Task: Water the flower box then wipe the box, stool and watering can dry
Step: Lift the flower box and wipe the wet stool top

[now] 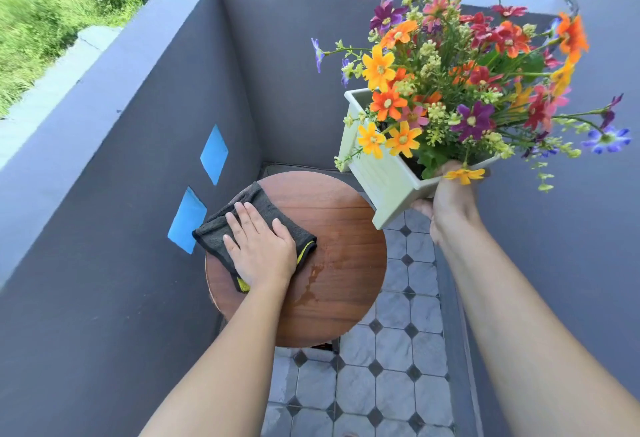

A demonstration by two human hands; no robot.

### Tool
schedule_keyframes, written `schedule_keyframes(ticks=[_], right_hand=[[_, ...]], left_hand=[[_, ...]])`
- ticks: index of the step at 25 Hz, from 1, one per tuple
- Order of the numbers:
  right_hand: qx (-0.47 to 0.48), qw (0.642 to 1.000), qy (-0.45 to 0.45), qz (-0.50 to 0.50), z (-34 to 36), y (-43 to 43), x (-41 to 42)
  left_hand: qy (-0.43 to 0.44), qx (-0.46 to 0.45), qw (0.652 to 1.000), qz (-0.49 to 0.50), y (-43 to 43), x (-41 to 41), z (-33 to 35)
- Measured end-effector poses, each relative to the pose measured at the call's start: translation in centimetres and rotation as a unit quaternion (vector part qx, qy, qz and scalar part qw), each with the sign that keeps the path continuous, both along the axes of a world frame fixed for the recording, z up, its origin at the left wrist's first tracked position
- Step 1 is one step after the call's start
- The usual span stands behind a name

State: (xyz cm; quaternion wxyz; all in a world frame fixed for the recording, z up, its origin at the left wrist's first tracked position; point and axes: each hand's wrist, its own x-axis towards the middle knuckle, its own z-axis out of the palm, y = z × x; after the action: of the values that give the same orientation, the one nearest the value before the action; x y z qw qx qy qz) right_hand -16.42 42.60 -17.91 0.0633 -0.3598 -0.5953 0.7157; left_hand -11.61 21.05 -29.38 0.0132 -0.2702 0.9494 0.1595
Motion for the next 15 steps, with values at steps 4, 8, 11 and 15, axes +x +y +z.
schedule_keyframes(ticks=[4,8,11,15], right_hand=[[0.005,1.000,0.006,-0.004,0.8,0.2,0.3],[0.019,1.000,0.013,-0.013,1.9,0.4,0.7],[0.019,1.000,0.021,-0.010,2.4,0.6,0.8],[0.007,0.999,0.029,-0.021,2.5,0.2,0.6]], left_hand=[[0.005,0.001,1.000,0.022,-0.2,1.8,-0.3],[0.007,0.003,0.999,0.040,-0.2,4.0,-0.4],[0.009,0.011,0.999,0.051,0.1,5.5,-0.5],[-0.002,0.035,0.998,0.060,1.3,6.8,-0.5]])
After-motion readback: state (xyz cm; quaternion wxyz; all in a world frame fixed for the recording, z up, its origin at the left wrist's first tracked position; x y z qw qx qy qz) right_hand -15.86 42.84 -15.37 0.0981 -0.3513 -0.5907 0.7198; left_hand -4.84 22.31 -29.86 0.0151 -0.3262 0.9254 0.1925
